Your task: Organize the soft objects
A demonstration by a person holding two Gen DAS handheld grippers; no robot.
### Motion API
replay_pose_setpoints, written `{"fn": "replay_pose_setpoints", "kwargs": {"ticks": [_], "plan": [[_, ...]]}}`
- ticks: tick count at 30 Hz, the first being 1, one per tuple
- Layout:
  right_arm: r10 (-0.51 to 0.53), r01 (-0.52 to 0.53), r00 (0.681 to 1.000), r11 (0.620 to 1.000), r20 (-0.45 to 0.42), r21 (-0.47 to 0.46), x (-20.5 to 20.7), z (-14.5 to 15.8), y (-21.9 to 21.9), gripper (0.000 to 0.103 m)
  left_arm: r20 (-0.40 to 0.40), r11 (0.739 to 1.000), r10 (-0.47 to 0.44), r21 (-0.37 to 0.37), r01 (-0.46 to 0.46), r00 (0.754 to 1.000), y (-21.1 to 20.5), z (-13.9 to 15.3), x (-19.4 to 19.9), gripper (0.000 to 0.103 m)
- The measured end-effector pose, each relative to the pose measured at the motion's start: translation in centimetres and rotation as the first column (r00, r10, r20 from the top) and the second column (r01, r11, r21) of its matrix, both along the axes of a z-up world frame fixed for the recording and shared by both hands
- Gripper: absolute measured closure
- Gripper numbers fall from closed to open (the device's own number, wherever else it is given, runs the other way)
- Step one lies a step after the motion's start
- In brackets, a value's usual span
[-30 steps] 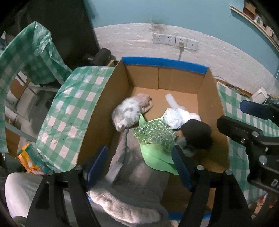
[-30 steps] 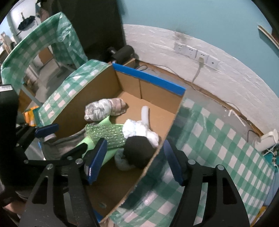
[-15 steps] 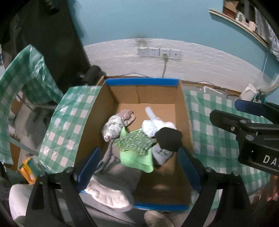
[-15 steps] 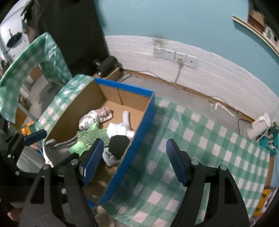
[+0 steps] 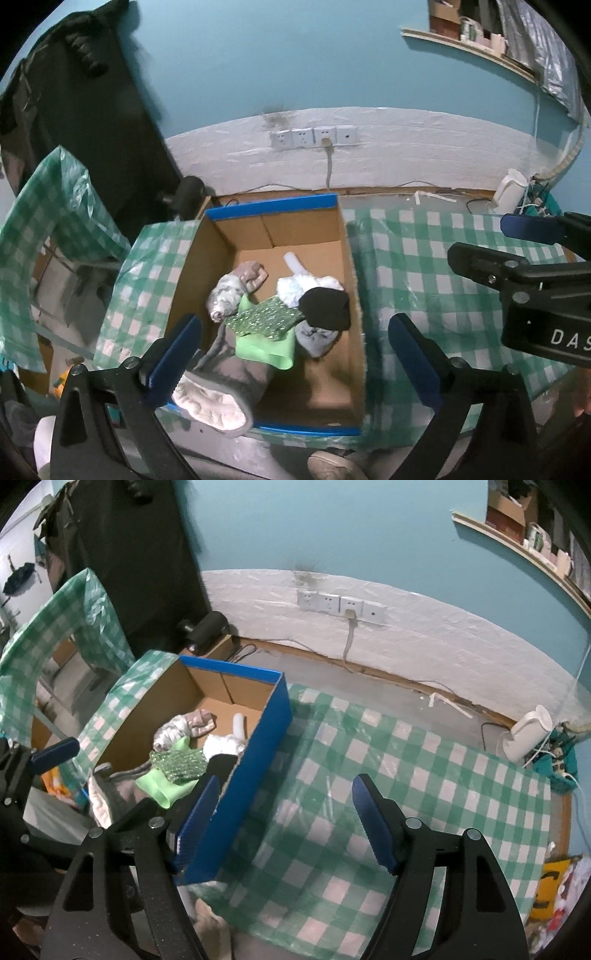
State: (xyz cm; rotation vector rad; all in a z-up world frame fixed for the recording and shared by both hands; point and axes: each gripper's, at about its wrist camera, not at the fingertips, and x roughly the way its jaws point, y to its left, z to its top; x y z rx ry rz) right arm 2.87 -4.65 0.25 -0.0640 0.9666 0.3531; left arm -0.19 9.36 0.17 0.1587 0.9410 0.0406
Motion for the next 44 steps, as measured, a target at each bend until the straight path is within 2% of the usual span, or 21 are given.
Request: {"fn": "replay_pose_setpoints", "kwargs": {"ticks": [8,11,22,34,44], "plan": [[-0.027,0.027,0.999,1.0,0.034,0.011,-1.8,1.2,-2.1,0.028,0.026,1.0,-0.015,-0.008,0.015,1.0,-1.3,1.3,-0.7,0.002],[-0.037,0.036,0.998,0.999,0.046,0.022,-2.6,1.5,-3.1,0.028,0.028,0.999,-0.013,-0.033,0.014,1.0,-1.6,1.7,-0.7,0.002],[-0.088,0.087,0.993,0.996,0.075,0.014,-3.8,1.3,-5.7,0.028,0.046,0.999,-0.044,-0.009,0.044,0.998,-3.9,2.5,-1.7,0.002],[-0.148,0.148,0.987,0.989,0.062,0.002,-3.5,0.0,-8.0,0.028,0.01,0.996,-0.089,0.006,0.089,0.996,-6.1,1.7,-1.4,0.002],[-0.147,0.147,0.988,0.989,0.055,0.005,-3.7,-0.1,-8.3,0.028,0.005,0.996,-0.087,0.009,0.087,0.996,-6.3,1.6,-1.1,0.001]]}}
